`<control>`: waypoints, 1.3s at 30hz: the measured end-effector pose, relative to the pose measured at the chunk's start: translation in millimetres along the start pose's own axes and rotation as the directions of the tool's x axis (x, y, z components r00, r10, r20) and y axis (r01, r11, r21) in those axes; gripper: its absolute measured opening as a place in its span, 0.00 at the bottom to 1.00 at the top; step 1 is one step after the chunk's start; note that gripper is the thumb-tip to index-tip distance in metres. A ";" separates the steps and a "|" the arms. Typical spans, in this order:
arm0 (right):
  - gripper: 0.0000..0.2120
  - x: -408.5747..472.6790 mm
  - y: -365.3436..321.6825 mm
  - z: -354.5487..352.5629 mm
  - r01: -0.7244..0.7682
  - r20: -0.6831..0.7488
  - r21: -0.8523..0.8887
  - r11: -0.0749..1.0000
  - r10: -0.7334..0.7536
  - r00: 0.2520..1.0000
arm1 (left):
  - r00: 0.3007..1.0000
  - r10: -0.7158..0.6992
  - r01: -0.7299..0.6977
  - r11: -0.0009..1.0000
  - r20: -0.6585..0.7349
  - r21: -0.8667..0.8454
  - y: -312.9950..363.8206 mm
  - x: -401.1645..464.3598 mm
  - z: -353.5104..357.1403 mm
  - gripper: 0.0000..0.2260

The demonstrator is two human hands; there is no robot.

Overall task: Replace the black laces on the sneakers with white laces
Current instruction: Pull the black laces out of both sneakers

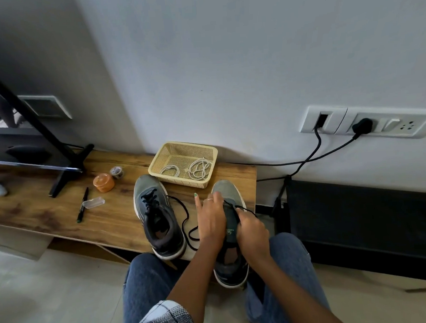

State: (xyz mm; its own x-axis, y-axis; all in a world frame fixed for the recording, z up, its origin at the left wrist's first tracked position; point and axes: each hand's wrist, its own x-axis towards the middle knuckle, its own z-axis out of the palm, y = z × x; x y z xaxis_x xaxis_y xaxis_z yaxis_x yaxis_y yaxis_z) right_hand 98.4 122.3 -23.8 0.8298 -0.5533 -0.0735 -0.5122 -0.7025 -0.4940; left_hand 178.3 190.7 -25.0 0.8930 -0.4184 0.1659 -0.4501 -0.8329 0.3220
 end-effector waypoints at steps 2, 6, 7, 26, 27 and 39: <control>0.17 0.7 1.1 -0.8 -0.003 -0.006 0.001 1.000 0.003 1.000 | 0.982 -0.184 0.169 0.954 -0.041 -0.247 -1.9 1.5 -3.7 0.05; 0.18 0.2 1.2 -2.8 -0.002 0.013 0.007 1.000 0.002 1.000 | 0.809 -0.582 0.384 0.626 -0.078 -0.679 2.8 -3.8 -15.9 0.05; 0.19 -0.1 1.0 -3.0 -0.001 0.017 0.008 1.000 0.001 1.000 | 0.778 -0.623 0.397 0.582 -0.075 -0.710 4.6 -4.5 -16.8 0.04; 0.16 -1.6 0.5 -0.4 -0.005 -0.012 -0.012 1.000 0.005 1.000 | 0.976 0.217 -0.211 0.931 0.014 0.298 -9.8 1.8 3.2 0.19; 0.16 -1.4 0.6 -0.5 -0.006 -0.005 -0.017 1.000 0.006 1.000 | 0.975 0.222 -0.213 0.932 0.003 0.295 -9.2 1.7 4.1 0.17; 0.18 -2.1 1.1 -6.2 0.003 0.030 -0.018 1.000 -0.003 1.000 | 0.991 -0.032 0.030 0.999 -0.128 -0.020 0.7 -1.2 16.3 0.03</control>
State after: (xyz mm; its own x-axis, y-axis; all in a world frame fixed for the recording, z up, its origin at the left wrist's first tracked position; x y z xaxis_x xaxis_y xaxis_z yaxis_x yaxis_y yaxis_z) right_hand 94.7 119.9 -18.8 0.8374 -0.5378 -0.0978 -0.5132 -0.7121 -0.4790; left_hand 177.0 184.8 -40.2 0.8993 -0.3415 0.2733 -0.4231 -0.8378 0.3451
